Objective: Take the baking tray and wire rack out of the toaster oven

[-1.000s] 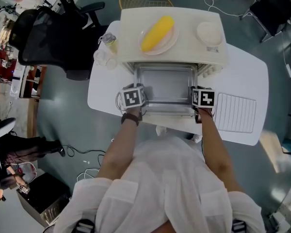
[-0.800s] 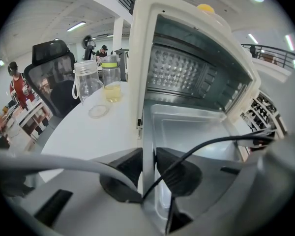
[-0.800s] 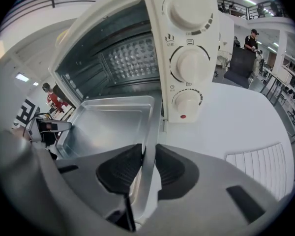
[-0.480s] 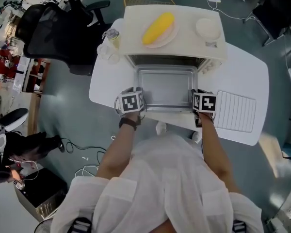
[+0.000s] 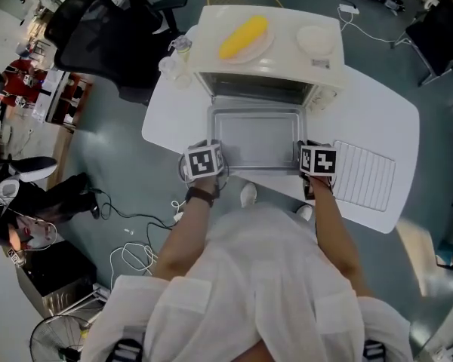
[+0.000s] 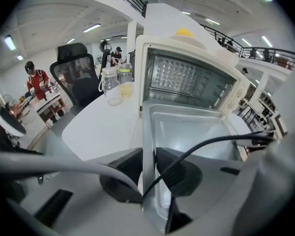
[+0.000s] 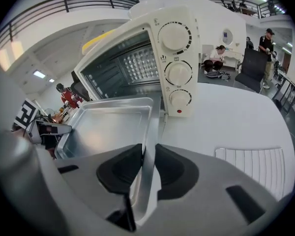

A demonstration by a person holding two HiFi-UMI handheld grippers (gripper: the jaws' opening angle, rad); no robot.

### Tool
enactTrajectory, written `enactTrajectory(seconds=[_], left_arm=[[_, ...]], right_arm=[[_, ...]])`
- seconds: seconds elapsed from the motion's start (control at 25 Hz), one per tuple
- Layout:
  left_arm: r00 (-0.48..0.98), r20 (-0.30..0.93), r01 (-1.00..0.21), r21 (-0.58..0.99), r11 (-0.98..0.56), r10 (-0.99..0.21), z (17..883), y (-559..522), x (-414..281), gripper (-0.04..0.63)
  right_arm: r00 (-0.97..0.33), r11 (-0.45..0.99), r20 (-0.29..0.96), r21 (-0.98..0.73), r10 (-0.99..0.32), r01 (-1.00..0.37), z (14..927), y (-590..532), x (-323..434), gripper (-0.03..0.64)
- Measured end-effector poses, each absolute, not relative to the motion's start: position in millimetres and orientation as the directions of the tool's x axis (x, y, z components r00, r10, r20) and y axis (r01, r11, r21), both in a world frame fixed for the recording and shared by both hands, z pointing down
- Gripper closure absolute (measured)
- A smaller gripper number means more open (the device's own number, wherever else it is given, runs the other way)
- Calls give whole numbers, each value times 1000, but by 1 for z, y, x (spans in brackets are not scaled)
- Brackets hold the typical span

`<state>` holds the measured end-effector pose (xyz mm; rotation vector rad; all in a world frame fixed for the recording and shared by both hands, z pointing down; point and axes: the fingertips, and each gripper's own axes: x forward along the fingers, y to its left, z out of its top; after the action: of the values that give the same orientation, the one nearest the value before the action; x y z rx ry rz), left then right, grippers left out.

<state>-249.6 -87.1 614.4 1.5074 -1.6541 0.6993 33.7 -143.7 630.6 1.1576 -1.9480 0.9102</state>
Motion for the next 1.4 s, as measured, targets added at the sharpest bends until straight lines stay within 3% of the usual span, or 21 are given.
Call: enactTrajectory(seconds=[0.64, 1.4], left_arm=[[-23, 829, -968, 121, 219, -559, 612, -47, -112, 515], [176, 852, -984, 145, -101, -494, 644, -109, 110, 515]], right_arm=[[-386, 419, 832, -210, -397, -884, 629, -127, 165, 531], [-218, 107, 855, -190, -471, -976, 652, -97, 399, 532]])
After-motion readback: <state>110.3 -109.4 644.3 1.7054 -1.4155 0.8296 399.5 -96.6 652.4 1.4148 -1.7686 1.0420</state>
